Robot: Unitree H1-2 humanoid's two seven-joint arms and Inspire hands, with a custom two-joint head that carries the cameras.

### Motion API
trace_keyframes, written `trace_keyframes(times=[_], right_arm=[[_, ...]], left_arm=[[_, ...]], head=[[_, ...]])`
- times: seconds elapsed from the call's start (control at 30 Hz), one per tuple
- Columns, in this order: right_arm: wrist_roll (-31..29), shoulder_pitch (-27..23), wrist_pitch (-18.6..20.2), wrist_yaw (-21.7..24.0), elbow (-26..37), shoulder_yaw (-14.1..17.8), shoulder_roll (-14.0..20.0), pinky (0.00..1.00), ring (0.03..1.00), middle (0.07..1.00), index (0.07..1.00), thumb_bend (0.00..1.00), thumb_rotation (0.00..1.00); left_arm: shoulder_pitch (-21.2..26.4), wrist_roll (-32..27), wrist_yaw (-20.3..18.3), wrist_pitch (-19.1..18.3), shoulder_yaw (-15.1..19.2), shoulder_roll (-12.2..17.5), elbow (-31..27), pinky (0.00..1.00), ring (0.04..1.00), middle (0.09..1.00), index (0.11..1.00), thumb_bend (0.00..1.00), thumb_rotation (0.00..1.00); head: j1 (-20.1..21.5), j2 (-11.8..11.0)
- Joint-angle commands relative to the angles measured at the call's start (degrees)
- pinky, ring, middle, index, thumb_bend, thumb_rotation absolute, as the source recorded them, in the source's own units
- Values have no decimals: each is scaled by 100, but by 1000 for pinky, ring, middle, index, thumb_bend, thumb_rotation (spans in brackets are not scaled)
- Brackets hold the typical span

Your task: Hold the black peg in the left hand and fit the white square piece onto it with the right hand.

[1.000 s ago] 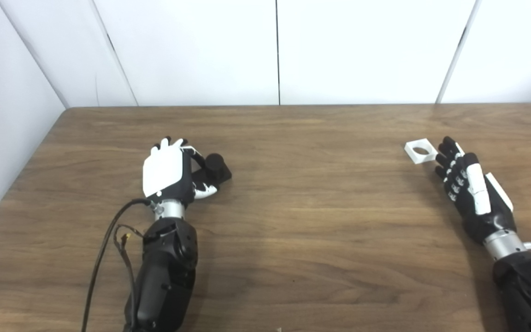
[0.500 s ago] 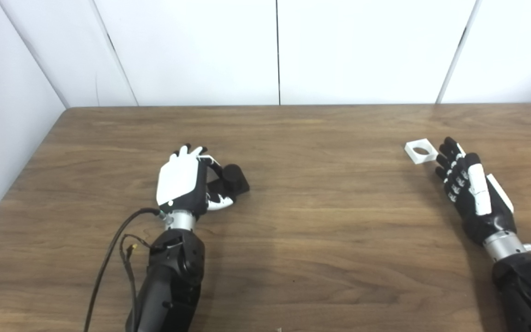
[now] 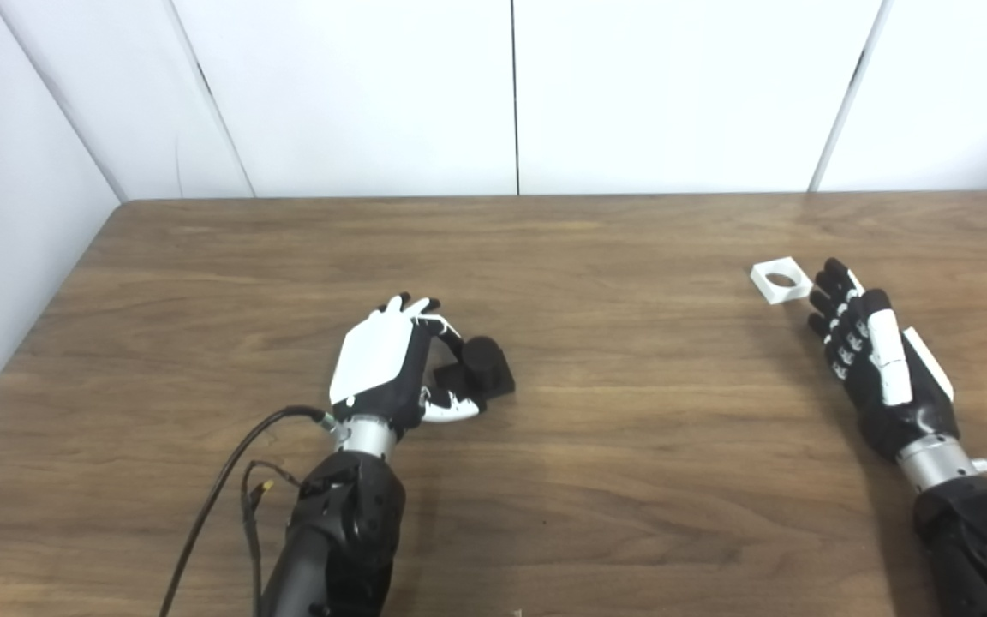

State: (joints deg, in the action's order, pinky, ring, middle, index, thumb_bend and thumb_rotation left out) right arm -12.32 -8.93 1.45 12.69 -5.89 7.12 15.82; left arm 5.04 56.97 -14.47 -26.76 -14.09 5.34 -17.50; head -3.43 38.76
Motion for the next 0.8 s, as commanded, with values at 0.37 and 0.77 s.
trace_keyframes(times=[0.37, 0.77], right_arm=[[61, -26, 107, -58, 246, -28, -55, 1000, 1000, 1000, 1000, 603, 1000], [64, -52, 72, -76, 243, -42, -57, 1000, 1000, 1000, 1000, 608, 1000]], left_arm=[[-343, -91, -282, 211, -341, -95, -626, 1000, 1000, 907, 494, 513, 66], [-463, 26, -210, 424, -788, -232, -592, 1000, 1000, 907, 494, 514, 66]], head=[[153, 18], [201, 17]])
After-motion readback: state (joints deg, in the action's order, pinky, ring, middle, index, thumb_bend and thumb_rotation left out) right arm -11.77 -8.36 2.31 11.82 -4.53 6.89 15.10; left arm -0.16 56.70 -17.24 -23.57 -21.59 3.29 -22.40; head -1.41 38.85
